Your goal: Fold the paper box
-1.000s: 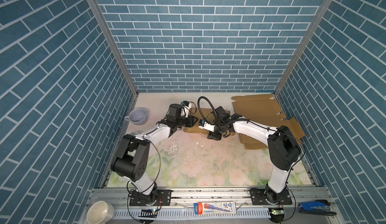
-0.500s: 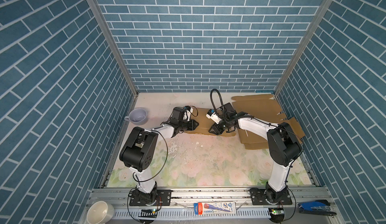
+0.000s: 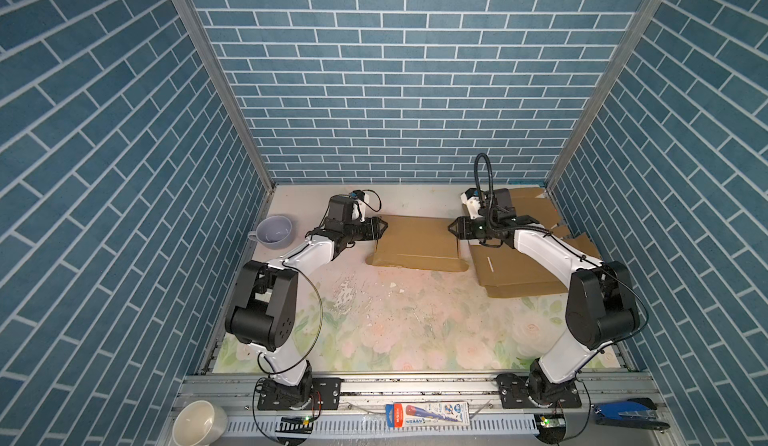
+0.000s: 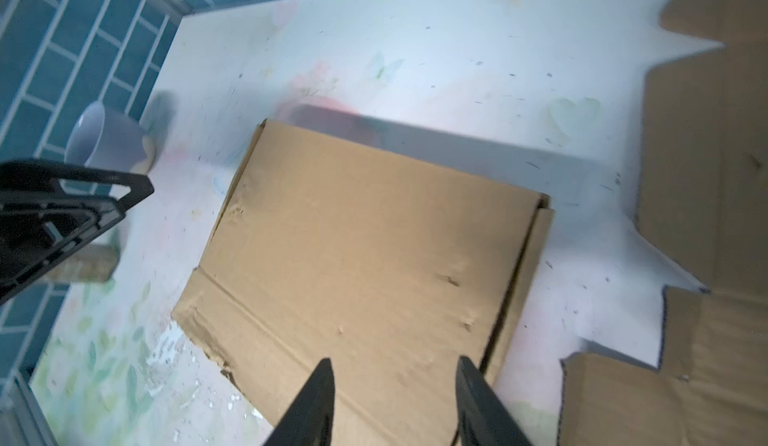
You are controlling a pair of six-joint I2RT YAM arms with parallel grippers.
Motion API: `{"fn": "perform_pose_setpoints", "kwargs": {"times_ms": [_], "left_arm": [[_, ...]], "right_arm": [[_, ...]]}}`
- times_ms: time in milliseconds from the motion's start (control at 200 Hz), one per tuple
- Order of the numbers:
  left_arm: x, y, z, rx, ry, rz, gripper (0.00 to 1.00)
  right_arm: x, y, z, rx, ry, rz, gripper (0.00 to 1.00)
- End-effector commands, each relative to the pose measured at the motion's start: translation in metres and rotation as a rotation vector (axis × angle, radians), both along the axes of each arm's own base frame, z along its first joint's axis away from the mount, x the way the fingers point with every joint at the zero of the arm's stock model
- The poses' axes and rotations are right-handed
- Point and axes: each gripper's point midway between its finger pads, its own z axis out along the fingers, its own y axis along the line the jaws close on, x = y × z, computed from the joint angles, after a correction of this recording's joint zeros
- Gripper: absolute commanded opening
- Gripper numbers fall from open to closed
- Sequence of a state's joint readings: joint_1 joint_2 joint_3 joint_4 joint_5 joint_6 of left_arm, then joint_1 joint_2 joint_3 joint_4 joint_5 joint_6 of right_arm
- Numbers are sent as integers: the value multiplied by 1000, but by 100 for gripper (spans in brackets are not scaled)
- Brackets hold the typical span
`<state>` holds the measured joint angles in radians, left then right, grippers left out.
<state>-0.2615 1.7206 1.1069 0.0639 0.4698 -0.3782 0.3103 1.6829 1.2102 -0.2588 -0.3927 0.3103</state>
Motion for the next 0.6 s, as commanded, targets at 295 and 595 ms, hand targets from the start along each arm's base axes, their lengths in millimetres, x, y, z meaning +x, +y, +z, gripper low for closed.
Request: {"fn": "perform_pose_setpoints", "kwargs": {"times_ms": [295, 595], "left_arm": [[14, -5, -78, -35, 260, -3, 75], [17, 4, -105, -68, 322, 28, 66]], "right_arm": [[-22, -9, -55, 157, 317, -153, 73], [-16, 2, -72, 230, 393, -162, 81]]}}
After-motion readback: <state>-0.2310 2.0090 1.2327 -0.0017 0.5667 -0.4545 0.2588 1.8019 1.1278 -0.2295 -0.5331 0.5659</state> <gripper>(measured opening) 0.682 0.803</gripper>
